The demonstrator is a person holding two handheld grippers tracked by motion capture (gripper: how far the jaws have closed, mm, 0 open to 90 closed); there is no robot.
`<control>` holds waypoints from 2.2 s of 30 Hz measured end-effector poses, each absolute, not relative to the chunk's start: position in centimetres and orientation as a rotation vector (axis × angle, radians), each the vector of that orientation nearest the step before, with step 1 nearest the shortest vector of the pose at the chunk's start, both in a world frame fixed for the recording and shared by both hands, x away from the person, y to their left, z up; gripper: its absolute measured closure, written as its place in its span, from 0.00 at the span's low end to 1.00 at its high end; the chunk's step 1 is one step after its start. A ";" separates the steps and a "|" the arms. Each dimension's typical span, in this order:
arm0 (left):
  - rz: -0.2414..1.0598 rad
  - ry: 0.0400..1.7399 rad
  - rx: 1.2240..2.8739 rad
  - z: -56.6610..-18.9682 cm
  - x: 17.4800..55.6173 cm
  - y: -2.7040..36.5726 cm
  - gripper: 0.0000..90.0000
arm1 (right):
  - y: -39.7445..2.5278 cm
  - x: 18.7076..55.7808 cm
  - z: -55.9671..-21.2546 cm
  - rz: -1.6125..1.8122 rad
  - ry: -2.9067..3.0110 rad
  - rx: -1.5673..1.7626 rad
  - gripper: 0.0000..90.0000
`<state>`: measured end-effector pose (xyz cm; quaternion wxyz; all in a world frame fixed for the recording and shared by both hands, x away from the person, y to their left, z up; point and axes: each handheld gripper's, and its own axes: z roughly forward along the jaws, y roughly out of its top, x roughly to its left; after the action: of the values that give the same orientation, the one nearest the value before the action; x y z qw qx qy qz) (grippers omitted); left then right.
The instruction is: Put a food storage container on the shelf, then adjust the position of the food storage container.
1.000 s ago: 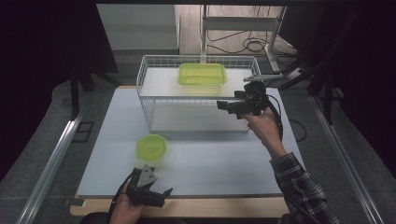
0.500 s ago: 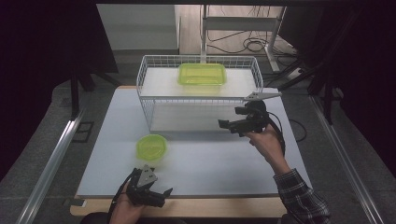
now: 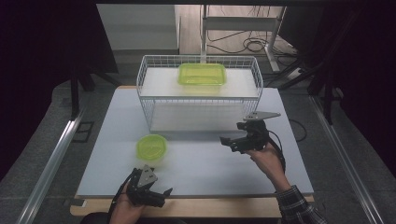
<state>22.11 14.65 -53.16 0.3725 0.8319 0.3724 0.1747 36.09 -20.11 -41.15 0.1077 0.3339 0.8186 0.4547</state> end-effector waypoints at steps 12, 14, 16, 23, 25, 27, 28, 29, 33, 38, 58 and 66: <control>0.450 0.951 2.141 -53.2 22.1 14.5 0.03 | -20.4 34.0 -44.9 1.312 2.436 1.014 0.05; 0.452 0.950 2.141 -53.2 22.1 14.5 0.03 | -20.6 33.6 -45.3 1.302 2.432 1.015 0.05; 0.452 0.952 2.139 -53.2 22.1 14.5 0.03 | -20.6 33.2 -45.8 1.295 2.433 1.013 0.05; 0.462 0.949 2.139 -53.1 22.0 14.6 0.03 | -20.7 32.0 -47.6 1.270 2.446 1.002 0.05; 0.463 0.946 2.143 -53.1 22.0 14.6 0.03 | -20.8 31.8 -48.0 1.261 2.458 0.999 0.05; 0.462 0.950 2.136 -53.1 22.0 14.5 0.03 | -20.9 31.5 -48.5 1.251 2.466 1.000 0.05; 0.461 0.949 2.137 -53.1 22.0 14.6 0.03 | -21.0 31.4 -48.8 1.245 2.470 1.001 0.05; 0.461 0.948 2.137 -53.1 22.0 14.5 0.03 | -21.0 31.3 -49.0 1.240 2.474 1.004 0.05; 0.459 0.947 2.140 -53.2 22.0 14.5 0.03 | -21.3 31.1 -49.9 1.210 2.498 1.021 0.05; 0.474 0.971 2.154 -53.1 22.2 14.5 0.02 | -21.4 31.2 -50.2 1.202 2.501 1.035 0.05; 0.500 1.060 2.046 -50.5 22.1 19.0 0.88 | -21.7 31.4 -50.4 1.160 2.495 1.008 0.06; 0.545 1.200 1.988 -50.6 22.8 22.3 1.00 | -21.6 31.4 -50.7 1.134 2.514 1.006 0.06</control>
<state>22.77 22.25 -50.60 0.3693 0.7746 0.4674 0.2124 31.45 -21.62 -50.73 0.1028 0.3410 0.8517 0.3843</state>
